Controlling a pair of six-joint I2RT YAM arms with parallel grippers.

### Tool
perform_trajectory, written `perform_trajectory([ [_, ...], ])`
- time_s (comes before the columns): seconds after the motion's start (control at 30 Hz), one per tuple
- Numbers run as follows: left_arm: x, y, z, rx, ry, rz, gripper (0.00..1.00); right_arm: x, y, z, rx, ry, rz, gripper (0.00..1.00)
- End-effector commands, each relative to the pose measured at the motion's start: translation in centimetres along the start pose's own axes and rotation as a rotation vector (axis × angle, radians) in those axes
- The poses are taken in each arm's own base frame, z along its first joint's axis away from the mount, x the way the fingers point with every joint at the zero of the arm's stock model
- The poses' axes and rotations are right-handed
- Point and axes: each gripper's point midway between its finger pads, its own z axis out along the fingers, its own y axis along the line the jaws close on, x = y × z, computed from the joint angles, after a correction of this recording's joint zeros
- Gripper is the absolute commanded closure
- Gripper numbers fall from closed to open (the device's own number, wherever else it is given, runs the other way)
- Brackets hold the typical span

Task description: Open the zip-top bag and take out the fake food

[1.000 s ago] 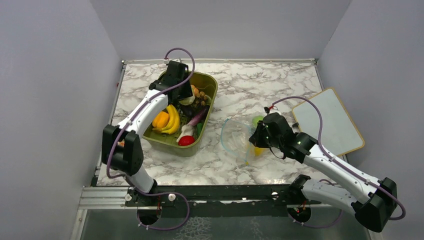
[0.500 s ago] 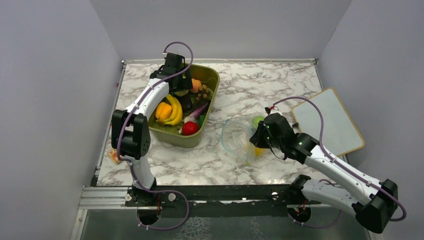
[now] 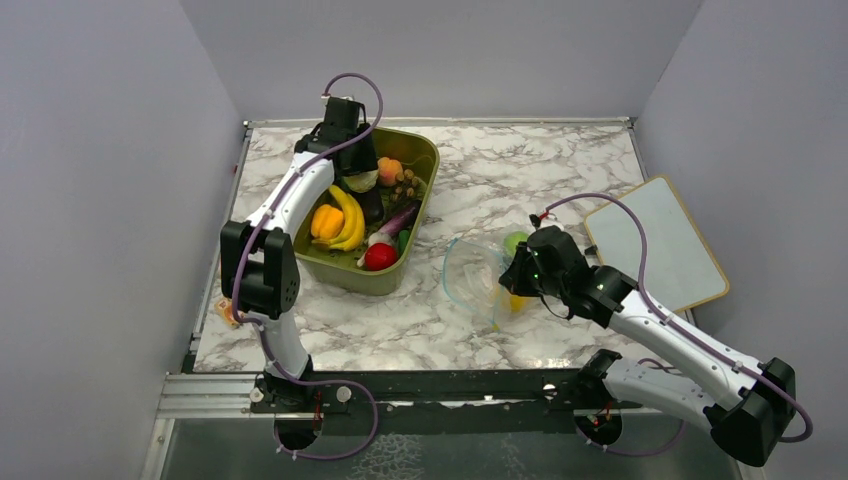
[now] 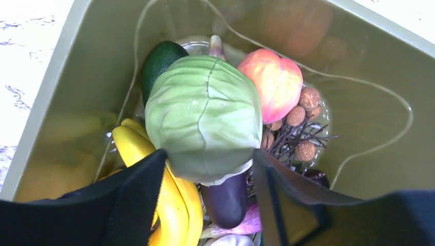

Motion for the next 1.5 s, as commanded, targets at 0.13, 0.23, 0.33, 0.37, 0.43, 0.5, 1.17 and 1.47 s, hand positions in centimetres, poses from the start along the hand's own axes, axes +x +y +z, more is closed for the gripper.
perform_trajectory([
  [0.13, -0.7, -2.3, 1.1, 0.161, 0.036, -0.013, 0.55, -0.1, -0.1, -0.3, -0.001, -0.011, -0.011, 0.97],
  [0.23, -0.3, -2.3, 1.3, 0.159, 0.050, -0.026, 0.53, -0.1, -0.2, -0.4, 0.003, -0.008, -0.011, 0.97],
  [0.33, 0.3, -0.9, 1.1, 0.090, 0.045, -0.047, 0.37, -0.1, -0.3, -0.6, 0.005, -0.012, -0.009, 0.97],
  [0.37, 0.3, -0.3, 0.9, 0.062, 0.032, -0.052, 0.33, -0.2, -0.2, -0.7, 0.003, -0.015, -0.008, 0.97],
  [0.43, -0.3, 0.4, -0.2, 0.037, -0.002, -0.058, 0.25, -0.2, -0.2, -0.7, 0.002, -0.018, -0.007, 0.97],
  [0.5, -1.4, 0.0, -1.9, 0.075, -0.066, -0.059, 0.17, -0.3, -0.2, -0.8, 0.001, -0.021, -0.007, 0.97],
  [1.17, 5.0, -10.3, -15.2, 0.711, -0.039, -0.001, 0.02, -0.9, 1.0, -0.6, -0.042, -0.027, 0.007, 0.98],
  [1.47, 14.7, -15.8, -19.6, 0.849, 0.112, 0.049, 0.10, -1.3, 1.3, -0.9, -0.053, -0.045, 0.025, 0.98],
])
